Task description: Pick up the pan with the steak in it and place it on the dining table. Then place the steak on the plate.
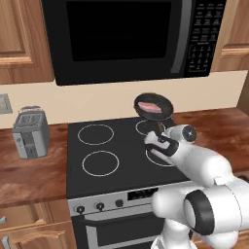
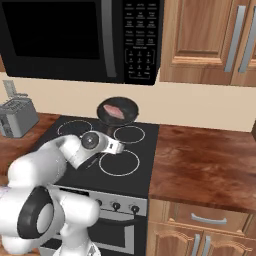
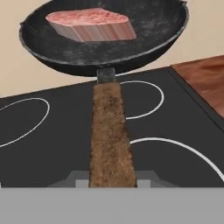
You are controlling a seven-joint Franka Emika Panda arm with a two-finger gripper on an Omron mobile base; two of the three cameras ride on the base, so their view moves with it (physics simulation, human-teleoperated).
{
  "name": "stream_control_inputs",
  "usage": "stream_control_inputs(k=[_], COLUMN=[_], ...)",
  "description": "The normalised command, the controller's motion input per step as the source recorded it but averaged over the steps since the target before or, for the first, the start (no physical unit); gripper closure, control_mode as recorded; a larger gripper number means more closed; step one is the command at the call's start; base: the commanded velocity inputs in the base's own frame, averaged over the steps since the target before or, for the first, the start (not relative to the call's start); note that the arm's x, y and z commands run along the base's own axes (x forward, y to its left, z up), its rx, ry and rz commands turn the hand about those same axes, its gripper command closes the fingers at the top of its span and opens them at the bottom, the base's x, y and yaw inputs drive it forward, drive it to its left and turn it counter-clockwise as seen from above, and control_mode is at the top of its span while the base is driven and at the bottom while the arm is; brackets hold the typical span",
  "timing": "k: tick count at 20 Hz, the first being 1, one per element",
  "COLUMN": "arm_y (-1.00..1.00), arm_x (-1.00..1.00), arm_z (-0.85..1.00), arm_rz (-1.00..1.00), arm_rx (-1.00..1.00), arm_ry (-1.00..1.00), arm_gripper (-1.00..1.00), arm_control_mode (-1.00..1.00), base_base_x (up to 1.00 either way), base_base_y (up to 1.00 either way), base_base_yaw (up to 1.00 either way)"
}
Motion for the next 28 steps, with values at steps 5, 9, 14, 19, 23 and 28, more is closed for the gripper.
stream_control_inputs(k=[5,9,14,19,23,28], arm_y=[0.1,-0.1,-0.21,-0.14,0.0,0.0], arm_x=[-0.51,-0.51,-1.0,-1.0,-0.96,-0.88], arm_z=[0.55,0.02,0.09,0.05,0.21,0.27], arm_rz=[0.11,0.0,0.05,0.1,0.16,0.19], arm_rx=[-0.06,0.02,0.02,0.0,-0.01,-0.05], arm_ry=[0.09,-0.03,0.0,0.0,0.01,0.0], arm_gripper=[1.0,1.0,1.0,1.0,1.0,1.0], arm_control_mode=[-1.0,-1.0,-1.0,-1.0,-1.0,-1.0], base_base_x=[0.0,0.0,0.0,0.0,0.0,0.0], base_base_y=[0.0,0.0,0.0,0.0,0.0,0.0], base_base_yaw=[0.0,0.0,0.0,0.0,0.0,0.0])
